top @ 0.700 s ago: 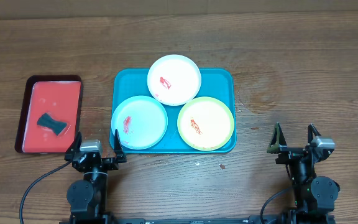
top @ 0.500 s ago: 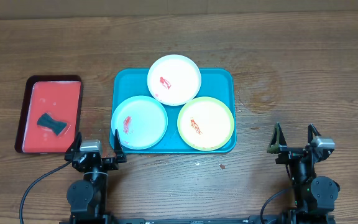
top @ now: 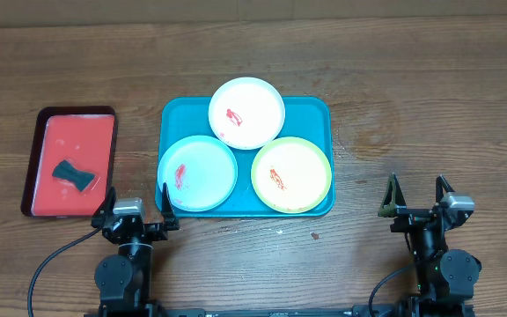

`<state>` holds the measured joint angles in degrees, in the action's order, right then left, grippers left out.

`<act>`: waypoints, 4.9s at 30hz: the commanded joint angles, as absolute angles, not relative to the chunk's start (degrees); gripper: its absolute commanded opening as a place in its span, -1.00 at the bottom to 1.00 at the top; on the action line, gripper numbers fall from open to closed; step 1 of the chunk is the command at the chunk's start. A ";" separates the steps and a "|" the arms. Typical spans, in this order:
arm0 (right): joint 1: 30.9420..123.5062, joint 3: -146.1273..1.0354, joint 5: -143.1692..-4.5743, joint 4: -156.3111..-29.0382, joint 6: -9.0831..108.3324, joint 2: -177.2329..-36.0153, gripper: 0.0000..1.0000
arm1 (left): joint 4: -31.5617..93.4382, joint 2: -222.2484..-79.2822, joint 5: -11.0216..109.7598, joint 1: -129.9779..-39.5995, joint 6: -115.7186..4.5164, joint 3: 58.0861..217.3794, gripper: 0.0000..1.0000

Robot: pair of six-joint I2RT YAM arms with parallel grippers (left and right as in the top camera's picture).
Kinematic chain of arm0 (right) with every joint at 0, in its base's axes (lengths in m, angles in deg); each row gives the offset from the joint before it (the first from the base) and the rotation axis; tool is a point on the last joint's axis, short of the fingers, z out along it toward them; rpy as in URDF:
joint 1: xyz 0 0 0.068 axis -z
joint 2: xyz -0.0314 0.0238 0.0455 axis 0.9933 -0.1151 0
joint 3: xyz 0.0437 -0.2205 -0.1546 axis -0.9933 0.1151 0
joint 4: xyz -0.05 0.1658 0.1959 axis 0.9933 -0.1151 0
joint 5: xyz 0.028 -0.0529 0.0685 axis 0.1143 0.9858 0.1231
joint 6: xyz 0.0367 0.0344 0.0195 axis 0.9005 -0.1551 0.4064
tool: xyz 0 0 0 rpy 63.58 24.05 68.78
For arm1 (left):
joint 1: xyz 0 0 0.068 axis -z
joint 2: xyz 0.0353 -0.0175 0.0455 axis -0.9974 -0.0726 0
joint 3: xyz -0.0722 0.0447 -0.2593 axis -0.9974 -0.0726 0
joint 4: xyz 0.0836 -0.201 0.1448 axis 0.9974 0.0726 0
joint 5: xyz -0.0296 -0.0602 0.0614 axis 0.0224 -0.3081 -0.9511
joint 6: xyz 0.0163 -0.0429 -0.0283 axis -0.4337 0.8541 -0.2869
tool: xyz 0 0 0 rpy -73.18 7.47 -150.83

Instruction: Clean dirty plates on tray and stack at the side

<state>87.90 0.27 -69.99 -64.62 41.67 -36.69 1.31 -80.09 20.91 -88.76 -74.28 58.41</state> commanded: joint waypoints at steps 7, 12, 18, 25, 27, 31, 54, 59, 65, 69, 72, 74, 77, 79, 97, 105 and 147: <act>88.19 0.86 -69.51 -64.38 41.28 -36.12 1.00 | 1.18 -79.44 21.30 -88.47 -75.37 58.17 0.99; 88.19 0.86 -69.51 -64.38 41.28 -36.12 1.00 | 1.18 -79.44 21.33 -88.47 -75.37 58.17 1.00; 88.19 0.86 -69.51 -64.38 41.28 -36.12 1.00 | 1.18 -79.44 21.33 -88.47 -75.37 58.17 0.99; 88.19 0.86 -69.51 -64.40 41.28 -36.12 1.00 | 1.18 -79.44 21.33 -88.47 -75.37 58.17 1.00; 88.19 0.86 -69.51 -64.38 41.28 -36.12 1.00 | 1.18 -79.44 21.33 -88.47 -75.37 58.17 1.00; 88.19 0.86 -69.51 -64.38 41.28 -36.12 1.00 | 1.18 -79.44 21.30 -88.47 -75.37 58.17 1.00; 88.19 0.86 -69.51 -64.40 41.28 -36.12 1.00 | 1.18 -79.44 21.30 -88.47 -75.37 58.17 1.00; 88.19 0.86 -69.51 -64.40 41.28 -36.12 1.00 | 1.18 -79.44 21.33 -88.47 -75.37 58.17 0.99; 88.19 0.86 -69.51 -64.40 41.28 -36.12 1.00 | 1.18 -79.44 21.33 -88.47 -75.37 58.17 0.99; 88.19 0.86 -69.51 -64.40 41.28 -36.12 1.00 | 1.18 -79.44 21.33 -88.47 -75.37 58.17 1.00; 88.19 0.86 -69.51 -64.38 41.28 -36.12 1.00 | 0.68 -79.44 21.33 -88.47 -75.37 58.17 0.99; 88.19 0.86 -69.51 -64.40 41.28 -36.12 1.00 | 0.50 -79.44 21.79 -88.47 -74.89 58.17 1.00; 88.19 0.86 -69.51 -64.40 41.28 -36.12 1.00 | -1.64 -79.44 29.44 -88.43 -65.82 58.17 1.00; 88.19 0.86 -69.51 -64.38 41.28 -36.12 1.00 | -5.53 -79.44 36.28 -88.43 -57.49 58.17 1.00; 88.19 0.86 -69.51 -64.40 41.28 -36.12 1.00 | -2.80 -93.38 25.76 -88.47 -72.25 87.66 0.99; 88.19 0.86 -69.51 -64.38 41.28 -36.12 1.00 | 29.94 -128.26 30.88 -88.45 -76.84 118.43 1.00; 88.19 0.86 -69.51 -64.38 41.28 -36.12 1.00 | 55.71 -196.46 9.11 -114.33 -33.38 150.21 0.99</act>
